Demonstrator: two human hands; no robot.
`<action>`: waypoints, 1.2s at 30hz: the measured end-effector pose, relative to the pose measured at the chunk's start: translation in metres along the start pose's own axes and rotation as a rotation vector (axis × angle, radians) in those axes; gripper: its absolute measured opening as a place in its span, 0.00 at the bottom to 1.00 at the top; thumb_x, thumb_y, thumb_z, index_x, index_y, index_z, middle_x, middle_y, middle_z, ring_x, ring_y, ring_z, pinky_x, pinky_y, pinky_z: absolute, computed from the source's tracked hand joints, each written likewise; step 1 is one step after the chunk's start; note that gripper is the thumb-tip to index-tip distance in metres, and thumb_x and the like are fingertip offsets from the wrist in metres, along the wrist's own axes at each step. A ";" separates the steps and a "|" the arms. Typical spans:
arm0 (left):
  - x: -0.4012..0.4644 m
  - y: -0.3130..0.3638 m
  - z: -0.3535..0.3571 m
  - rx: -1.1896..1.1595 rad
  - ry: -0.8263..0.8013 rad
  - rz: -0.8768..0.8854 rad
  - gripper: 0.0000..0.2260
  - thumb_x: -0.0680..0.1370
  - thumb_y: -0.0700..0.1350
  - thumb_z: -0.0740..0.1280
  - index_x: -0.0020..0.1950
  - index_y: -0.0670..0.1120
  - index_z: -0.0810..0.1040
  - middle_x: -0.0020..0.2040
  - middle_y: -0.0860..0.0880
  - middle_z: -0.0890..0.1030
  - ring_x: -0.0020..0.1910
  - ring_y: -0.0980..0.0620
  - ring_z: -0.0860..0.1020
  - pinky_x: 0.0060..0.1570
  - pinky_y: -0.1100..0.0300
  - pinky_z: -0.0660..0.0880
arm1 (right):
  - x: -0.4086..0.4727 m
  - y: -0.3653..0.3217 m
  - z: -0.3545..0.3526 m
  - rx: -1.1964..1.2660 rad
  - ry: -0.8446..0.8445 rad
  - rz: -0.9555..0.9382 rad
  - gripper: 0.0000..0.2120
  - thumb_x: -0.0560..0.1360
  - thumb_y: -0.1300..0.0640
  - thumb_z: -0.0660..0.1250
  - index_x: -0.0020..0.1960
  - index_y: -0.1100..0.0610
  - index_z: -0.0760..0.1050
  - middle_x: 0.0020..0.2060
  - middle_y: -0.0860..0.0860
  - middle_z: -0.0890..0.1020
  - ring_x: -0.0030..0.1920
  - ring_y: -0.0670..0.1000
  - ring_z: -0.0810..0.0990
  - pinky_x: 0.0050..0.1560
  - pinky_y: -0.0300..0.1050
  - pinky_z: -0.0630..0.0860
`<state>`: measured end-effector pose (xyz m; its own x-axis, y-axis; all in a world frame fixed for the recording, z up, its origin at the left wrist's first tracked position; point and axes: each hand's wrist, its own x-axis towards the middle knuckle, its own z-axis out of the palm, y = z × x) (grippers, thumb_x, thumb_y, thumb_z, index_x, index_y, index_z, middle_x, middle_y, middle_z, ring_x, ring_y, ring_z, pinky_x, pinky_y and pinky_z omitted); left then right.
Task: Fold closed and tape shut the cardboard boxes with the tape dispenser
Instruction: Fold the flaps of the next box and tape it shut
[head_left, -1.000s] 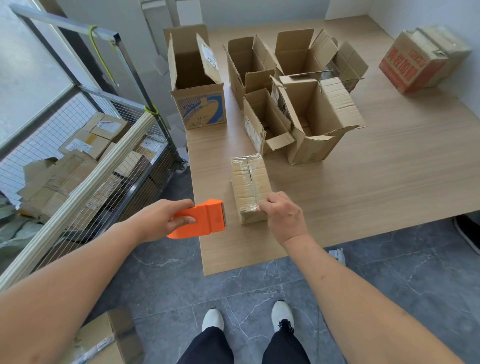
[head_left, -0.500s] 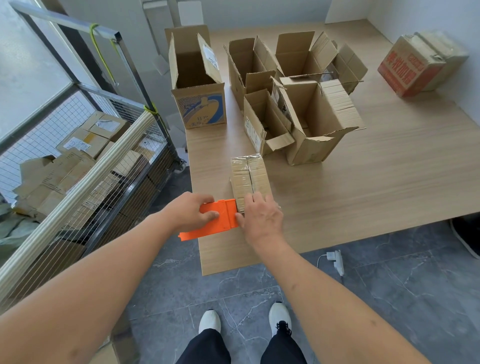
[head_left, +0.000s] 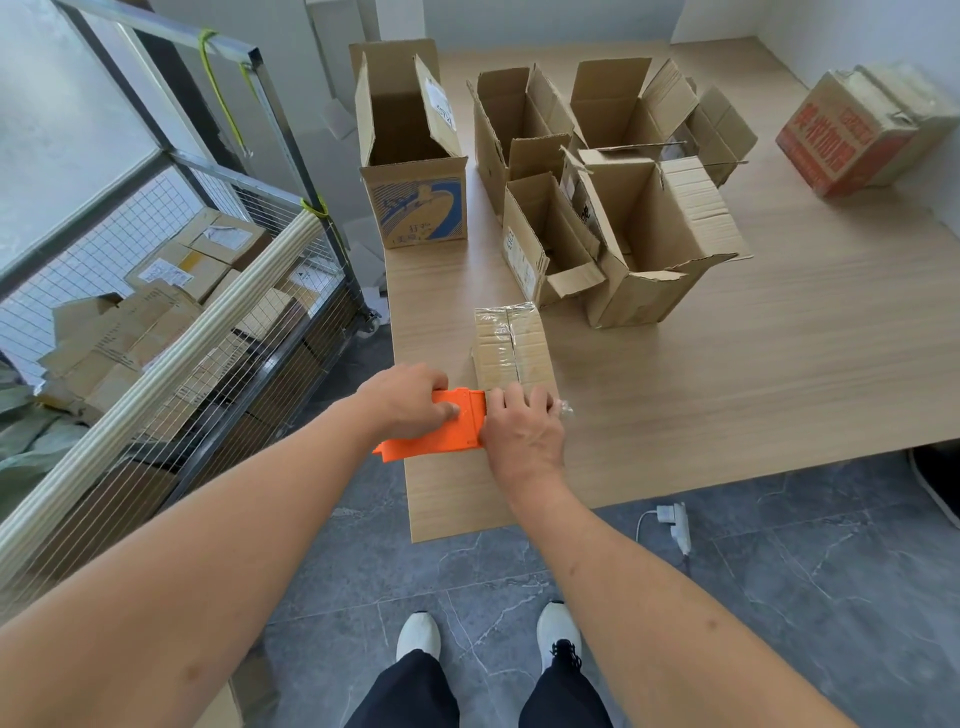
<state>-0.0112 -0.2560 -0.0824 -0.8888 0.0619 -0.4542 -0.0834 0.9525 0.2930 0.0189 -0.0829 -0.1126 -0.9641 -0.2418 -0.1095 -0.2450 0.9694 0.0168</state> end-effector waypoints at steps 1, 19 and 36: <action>0.000 0.004 -0.002 0.034 0.005 -0.007 0.14 0.78 0.62 0.66 0.58 0.55 0.78 0.48 0.52 0.76 0.50 0.45 0.75 0.49 0.52 0.73 | -0.001 -0.002 -0.003 -0.032 0.023 0.013 0.11 0.78 0.66 0.58 0.52 0.56 0.77 0.49 0.55 0.79 0.56 0.63 0.78 0.60 0.63 0.76; -0.006 0.002 0.002 -0.052 -0.015 -0.097 0.18 0.79 0.61 0.67 0.66 0.54 0.77 0.62 0.48 0.79 0.61 0.43 0.76 0.56 0.52 0.73 | -0.004 -0.001 0.005 -0.175 0.128 -0.004 0.07 0.72 0.62 0.70 0.47 0.53 0.80 0.43 0.51 0.80 0.47 0.61 0.81 0.52 0.60 0.81; -0.015 -0.044 0.042 -0.198 0.052 -0.251 0.11 0.80 0.57 0.64 0.45 0.50 0.75 0.45 0.49 0.80 0.44 0.47 0.78 0.43 0.53 0.74 | -0.002 0.002 0.015 -0.081 0.317 0.018 0.07 0.64 0.66 0.72 0.35 0.55 0.78 0.34 0.54 0.77 0.38 0.61 0.80 0.45 0.61 0.83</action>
<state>0.0243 -0.2860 -0.1239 -0.8506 -0.1882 -0.4910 -0.3849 0.8590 0.3376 0.0217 -0.0795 -0.1269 -0.9492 -0.2381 0.2057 -0.2226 0.9702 0.0959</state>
